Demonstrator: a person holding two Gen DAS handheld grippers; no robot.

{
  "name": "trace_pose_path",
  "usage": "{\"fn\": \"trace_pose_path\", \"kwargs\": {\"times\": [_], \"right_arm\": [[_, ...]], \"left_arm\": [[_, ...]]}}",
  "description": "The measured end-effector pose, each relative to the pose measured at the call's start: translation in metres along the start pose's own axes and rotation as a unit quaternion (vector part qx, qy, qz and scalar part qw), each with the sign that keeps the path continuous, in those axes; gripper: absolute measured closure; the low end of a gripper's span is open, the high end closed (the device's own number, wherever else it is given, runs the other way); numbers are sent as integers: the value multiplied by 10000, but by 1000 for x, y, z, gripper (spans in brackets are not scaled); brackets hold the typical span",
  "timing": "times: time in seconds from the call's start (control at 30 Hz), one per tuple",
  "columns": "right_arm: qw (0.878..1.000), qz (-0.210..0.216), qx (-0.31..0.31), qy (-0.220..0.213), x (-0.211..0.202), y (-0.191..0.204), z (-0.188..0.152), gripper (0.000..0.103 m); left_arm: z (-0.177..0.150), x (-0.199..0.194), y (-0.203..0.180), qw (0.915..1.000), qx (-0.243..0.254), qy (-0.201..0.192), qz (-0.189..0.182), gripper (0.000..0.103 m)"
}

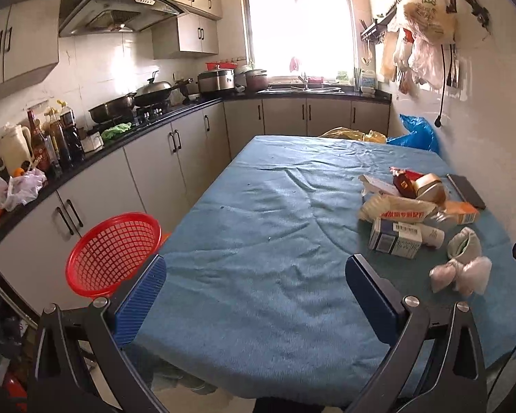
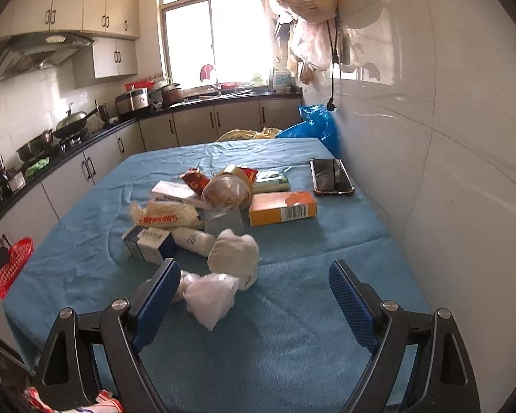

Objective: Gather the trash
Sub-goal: 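Move both tools toward the pile of trash on the table, then grasp the white tissue wad with the right tool while the left tool grasps a white medicine box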

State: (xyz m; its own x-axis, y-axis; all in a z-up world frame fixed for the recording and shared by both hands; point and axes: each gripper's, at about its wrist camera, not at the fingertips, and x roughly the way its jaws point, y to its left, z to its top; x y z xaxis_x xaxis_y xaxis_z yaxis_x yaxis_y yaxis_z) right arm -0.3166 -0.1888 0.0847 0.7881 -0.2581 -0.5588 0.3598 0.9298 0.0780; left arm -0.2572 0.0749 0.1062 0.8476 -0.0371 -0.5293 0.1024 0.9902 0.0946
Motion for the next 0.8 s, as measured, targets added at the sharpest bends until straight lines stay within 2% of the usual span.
{"fn": "trace_pose_path", "kwargs": {"times": [0.2,0.4,0.47,0.57,0.67,0.8], "right_arm": [[9999,83,-40,133,5,3,-8,12],[9995,231,-23,223,14,1,-10,12],[9991,274,-54,311,21,0,-12,13],[9983,328,-52,477,33,-3,-16,15],[9970,451,-8,633,44,-6,-19,19],[9947,624,53,822,61,-9,-22,22]], "left_arm": [[-3,4,-5,9999,136,78,52,0],[-1,16,-10,9994,208,259,-120,0],[2,22,-15,9986,250,339,-323,0],[11,36,-26,9940,360,529,-891,0],[19,57,-43,9844,466,764,-1513,0],[28,93,-66,9709,354,1176,-2054,0]]}}
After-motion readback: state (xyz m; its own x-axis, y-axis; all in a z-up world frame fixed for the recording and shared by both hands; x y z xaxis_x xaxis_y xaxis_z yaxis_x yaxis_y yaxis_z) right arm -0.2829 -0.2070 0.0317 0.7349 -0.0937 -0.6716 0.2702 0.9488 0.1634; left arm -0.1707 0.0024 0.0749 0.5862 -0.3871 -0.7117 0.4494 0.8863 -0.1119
